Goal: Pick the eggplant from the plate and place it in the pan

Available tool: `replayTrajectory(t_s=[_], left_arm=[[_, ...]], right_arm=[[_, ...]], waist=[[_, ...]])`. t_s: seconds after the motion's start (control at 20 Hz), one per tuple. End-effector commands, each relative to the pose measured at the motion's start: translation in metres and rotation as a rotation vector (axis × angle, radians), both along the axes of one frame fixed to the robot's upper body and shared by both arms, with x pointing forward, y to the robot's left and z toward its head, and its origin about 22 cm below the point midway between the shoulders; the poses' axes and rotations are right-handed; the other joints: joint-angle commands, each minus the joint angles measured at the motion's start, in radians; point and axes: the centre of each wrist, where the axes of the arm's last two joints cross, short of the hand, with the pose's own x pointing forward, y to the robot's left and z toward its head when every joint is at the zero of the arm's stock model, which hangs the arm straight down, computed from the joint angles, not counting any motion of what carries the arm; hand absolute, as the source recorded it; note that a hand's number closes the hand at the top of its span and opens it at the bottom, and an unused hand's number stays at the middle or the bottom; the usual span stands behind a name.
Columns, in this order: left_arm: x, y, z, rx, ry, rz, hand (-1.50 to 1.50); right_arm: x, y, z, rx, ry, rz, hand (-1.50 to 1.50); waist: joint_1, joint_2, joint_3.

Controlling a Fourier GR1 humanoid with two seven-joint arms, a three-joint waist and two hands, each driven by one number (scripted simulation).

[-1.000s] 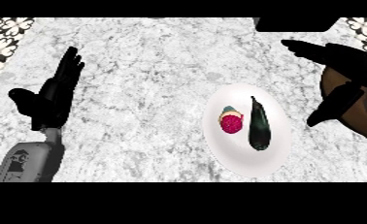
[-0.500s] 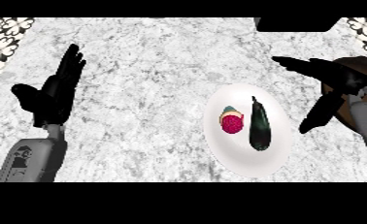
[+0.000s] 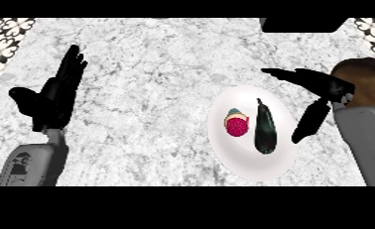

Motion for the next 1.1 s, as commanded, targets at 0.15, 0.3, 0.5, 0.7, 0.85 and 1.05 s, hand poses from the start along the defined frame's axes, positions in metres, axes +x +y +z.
replayTrajectory(t_s=[0.15, 0.3, 0.5, 0.7, 0.85, 1.05], left_arm=[[-0.006, -0.007, 0.000, -0.007, -0.010, -0.016, 0.00], [0.000, 0.006, -0.012, -0.017, -0.014, 0.000, 0.00], [-0.005, -0.005, -0.018, -0.004, 0.002, -0.002, 0.00], [-0.001, -0.002, -0.016, -0.028, 0.007, 0.003, 0.00], [-0.005, -0.006, -0.019, 0.002, 0.008, 0.001, 0.00], [0.004, 0.002, 0.000, 0.004, -0.003, 0.013, 0.00]], right_arm=[[-0.004, 0.009, -0.005, -0.173, 0.023, 0.067, -1.50], [0.002, 0.028, -0.017, -0.214, 0.013, 0.059, -1.50], [0.008, 0.035, -0.010, -0.253, 0.057, 0.078, -1.50], [-0.007, 0.036, -0.022, -0.208, 0.049, 0.073, -1.50], [0.004, 0.027, -0.031, -0.234, 0.076, 0.081, -1.50], [-0.006, 0.036, -0.040, -0.281, 0.068, 0.126, -1.50]], waist=[[0.001, -0.001, 0.000], [0.002, 0.001, 0.000], [0.001, 0.000, 0.000], [-0.002, -0.001, 0.000], [0.000, 0.000, 0.000], [-0.002, 0.000, 0.000]])
